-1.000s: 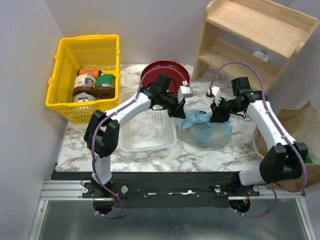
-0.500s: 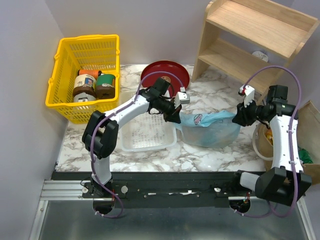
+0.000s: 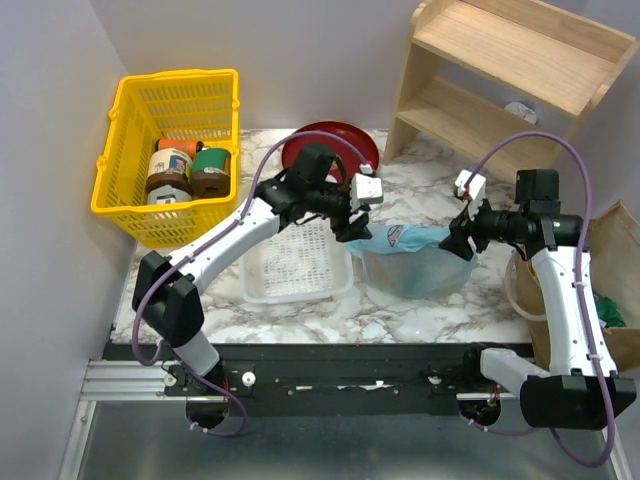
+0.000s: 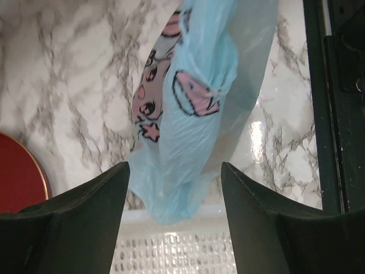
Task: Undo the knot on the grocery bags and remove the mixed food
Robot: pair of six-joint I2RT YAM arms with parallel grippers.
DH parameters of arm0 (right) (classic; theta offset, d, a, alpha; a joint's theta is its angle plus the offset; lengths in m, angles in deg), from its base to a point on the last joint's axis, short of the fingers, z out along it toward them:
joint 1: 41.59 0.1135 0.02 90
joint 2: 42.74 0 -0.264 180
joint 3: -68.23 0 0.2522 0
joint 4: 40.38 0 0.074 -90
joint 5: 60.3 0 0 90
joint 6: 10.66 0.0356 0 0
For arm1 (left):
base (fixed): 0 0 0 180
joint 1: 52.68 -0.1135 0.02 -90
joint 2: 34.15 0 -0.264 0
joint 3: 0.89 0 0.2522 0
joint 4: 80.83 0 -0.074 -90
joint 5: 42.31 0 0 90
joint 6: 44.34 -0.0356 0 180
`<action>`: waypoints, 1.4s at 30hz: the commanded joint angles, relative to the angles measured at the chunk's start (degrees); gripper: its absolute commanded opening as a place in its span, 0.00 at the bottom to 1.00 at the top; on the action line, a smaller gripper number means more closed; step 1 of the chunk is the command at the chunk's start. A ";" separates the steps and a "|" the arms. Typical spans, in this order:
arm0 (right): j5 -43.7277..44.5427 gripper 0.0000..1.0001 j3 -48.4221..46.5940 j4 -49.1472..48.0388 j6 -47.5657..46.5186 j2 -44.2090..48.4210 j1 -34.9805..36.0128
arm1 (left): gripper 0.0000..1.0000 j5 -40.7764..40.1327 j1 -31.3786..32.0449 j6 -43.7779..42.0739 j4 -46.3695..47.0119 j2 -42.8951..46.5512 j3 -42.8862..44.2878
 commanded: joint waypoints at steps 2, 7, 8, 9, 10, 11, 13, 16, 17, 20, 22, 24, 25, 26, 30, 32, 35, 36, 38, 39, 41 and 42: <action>5.68 0.69 2.92 -6.30 -1.08 -2.07 4.50 | 0.75 -3.34 5.81 -10.72 0.78 -1.03 0.15; 8.41 0.63 1.87 -11.22 2.09 -6.03 6.70 | 0.75 -8.33 10.46 -14.87 3.91 -3.59 -0.54; 9.02 0.59 1.43 -11.57 3.13 -6.99 6.62 | 0.75 -9.75 11.08 -15.40 5.33 -4.37 -1.16; 9.20 0.54 0.99 -12.19 3.93 -7.26 6.62 | 0.75 -11.41 11.61 -16.79 6.39 -4.99 -1.60; 9.29 0.43 0.55 -12.28 4.63 -7.61 6.62 | 0.70 -13.69 12.14 -16.81 8.75 -5.78 -1.87; 8.86 0.38 -0.59 -12.19 5.94 -7.79 6.62 | 0.61 -17.28 12.58 -16.55 9.64 -7.61 -1.61; 8.42 0.26 -1.56 -11.05 6.66 -7.36 6.62 | 0.00 -21.43 12.58 -15.15 11.31 -8.94 -0.12; 8.06 0.20 -2.62 -8.59 7.10 -4.64 6.71 | 0.00 -31.02 11.88 -12.95 18.06 -8.08 -2.30; 8.24 0.19 -2.54 -7.89 6.84 -3.76 6.71 | 0.00 -31.64 11.01 -12.33 18.70 -6.94 -2.57; 9.38 0.13 -2.18 -6.83 9.81 -0.24 5.83 | 0.00 -31.65 7.49 -8.57 16.25 -5.61 -1.09; 8.85 0.07 -2.01 -6.22 11.83 1.43 3.20 | 0.00 -30.51 4.24 -6.89 14.41 -4.73 -1.08; 6.33 0.05 -1.92 -6.57 16.40 1.87 -0.74 | 0.00 -29.89 2.14 -4.96 14.22 -2.99 -2.13; 4.74 0.06 -1.83 -6.48 17.90 1.96 -2.33 | 0.00 -29.10 0.38 -4.33 14.05 -2.36 -3.18; 3.07 0.06 -1.66 -6.48 20.17 1.96 -3.56 | 0.00 -28.05 -0.33 -3.81 13.87 -1.23 -3.71; -7.11 0.11 0.62 -5.95 20.81 2.31 -4.54 | 0.29 -17.08 -1.04 -2.93 13.25 2.29 -4.94; -8.63 0.13 2.90 -7.26 22.21 2.40 -4.54 | 0.69 -10.41 0.71 -1.52 17.11 3.44 -6.52; -9.43 0.14 3.70 -7.80 22.13 1.00 -4.54 | 0.79 -10.64 5.97 -3.44 18.35 2.48 -4.61; -9.78 0.14 3.71 -7.97 22.13 0.30 -4.54 | 0.80 -10.64 7.04 -3.88 18.09 0.56 -3.64; -10.04 0.14 3.53 -8.41 23.09 -0.23 -4.63 | 0.81 -10.90 8.62 -4.15 18.70 -1.64 -1.27; -10.65 0.14 3.27 -8.85 23.53 -0.67 -4.54 | 0.82 -11.43 9.85 -4.67 18.79 -4.00 -0.56; -11.36 0.14 2.92 -9.29 24.93 -1.46 -4.54 | 0.82 -11.78 10.91 -5.73 17.83 -6.30 1.72; -11.80 0.14 2.83 -10.07 25.64 -1.55 -4.54 | 0.82 -11.00 11.52 -6.00 16.87 -8.31 2.69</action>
